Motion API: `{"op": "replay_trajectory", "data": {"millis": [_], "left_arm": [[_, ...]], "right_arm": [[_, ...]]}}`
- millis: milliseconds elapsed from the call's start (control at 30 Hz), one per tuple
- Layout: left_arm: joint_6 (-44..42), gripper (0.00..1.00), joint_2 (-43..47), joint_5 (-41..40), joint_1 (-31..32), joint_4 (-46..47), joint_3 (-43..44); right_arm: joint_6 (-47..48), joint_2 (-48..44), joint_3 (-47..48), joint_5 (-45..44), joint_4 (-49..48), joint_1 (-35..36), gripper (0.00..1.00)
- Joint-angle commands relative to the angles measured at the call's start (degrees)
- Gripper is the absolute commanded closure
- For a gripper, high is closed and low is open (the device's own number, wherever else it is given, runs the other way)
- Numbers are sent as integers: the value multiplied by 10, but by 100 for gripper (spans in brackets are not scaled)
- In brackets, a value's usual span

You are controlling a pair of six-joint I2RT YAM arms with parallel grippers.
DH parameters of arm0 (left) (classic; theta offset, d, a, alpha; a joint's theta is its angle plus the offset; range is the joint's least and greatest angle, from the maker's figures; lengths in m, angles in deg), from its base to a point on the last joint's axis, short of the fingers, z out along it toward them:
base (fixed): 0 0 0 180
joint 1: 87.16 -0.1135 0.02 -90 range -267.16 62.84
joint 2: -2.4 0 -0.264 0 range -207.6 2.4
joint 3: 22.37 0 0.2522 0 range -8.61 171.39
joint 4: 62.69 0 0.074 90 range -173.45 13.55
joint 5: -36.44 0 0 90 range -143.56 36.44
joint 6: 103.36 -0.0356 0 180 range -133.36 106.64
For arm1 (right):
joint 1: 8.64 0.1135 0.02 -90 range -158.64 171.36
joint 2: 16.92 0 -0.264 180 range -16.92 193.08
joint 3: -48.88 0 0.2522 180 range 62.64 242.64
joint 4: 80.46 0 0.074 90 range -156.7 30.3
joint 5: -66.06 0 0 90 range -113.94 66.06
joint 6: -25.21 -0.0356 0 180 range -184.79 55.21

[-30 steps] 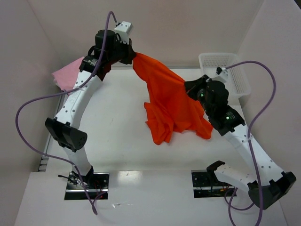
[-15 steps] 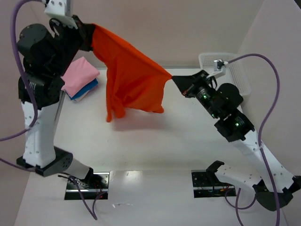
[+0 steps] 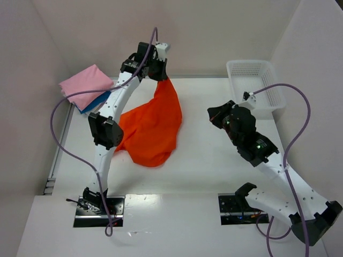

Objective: Fold and stack the t-shirts
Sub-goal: Flatten out the tshirt

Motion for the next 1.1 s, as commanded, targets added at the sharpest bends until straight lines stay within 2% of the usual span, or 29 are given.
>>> {"op": "replay_trajectory", "data": {"millis": [0, 100, 133, 233, 267, 333, 367, 467, 500, 533, 633, 700, 933, 1067], "left_arm": [[6, 100, 52, 67, 4, 17, 22], [0, 100, 84, 95, 4, 17, -6], [0, 100, 93, 101, 4, 10, -6], [-6, 100, 141, 121, 4, 10, -38], [-6, 100, 153, 142, 4, 10, -47], [-6, 100, 190, 168, 4, 3, -68], [-6, 100, 202, 176, 4, 3, -92], [-11, 100, 246, 223, 4, 3, -135], [-11, 100, 266, 255, 4, 3, -169], [-21, 100, 274, 274, 4, 3, -187], [-59, 100, 310, 363, 4, 3, -261], [-76, 100, 335, 387, 4, 3, -289], [-76, 100, 366, 443, -14, 18, -341], [-82, 100, 366, 443, -19, 18, -341]], "right_arm": [[-9, 26, -20, -13, -42, -3, 100], [-3, 83, -31, 33, -95, -17, 94], [5, 96, -41, 46, -110, -30, 86], [21, 141, -47, 74, -154, -49, 71], [38, 163, -47, 79, -164, -49, 60], [68, 182, -47, 79, -186, -54, 51], [101, 191, -47, 87, -211, -54, 34], [149, 219, -32, 114, -259, -54, 16], [158, 219, -32, 119, -272, -54, 6], [171, 226, -32, 145, -290, -60, 2], [195, 221, -39, 211, -356, -61, 1], [209, 213, -55, 238, -398, -61, 1], [188, 232, -61, 355, -430, -66, 1], [190, 216, -83, 377, -430, -66, 1]]}}
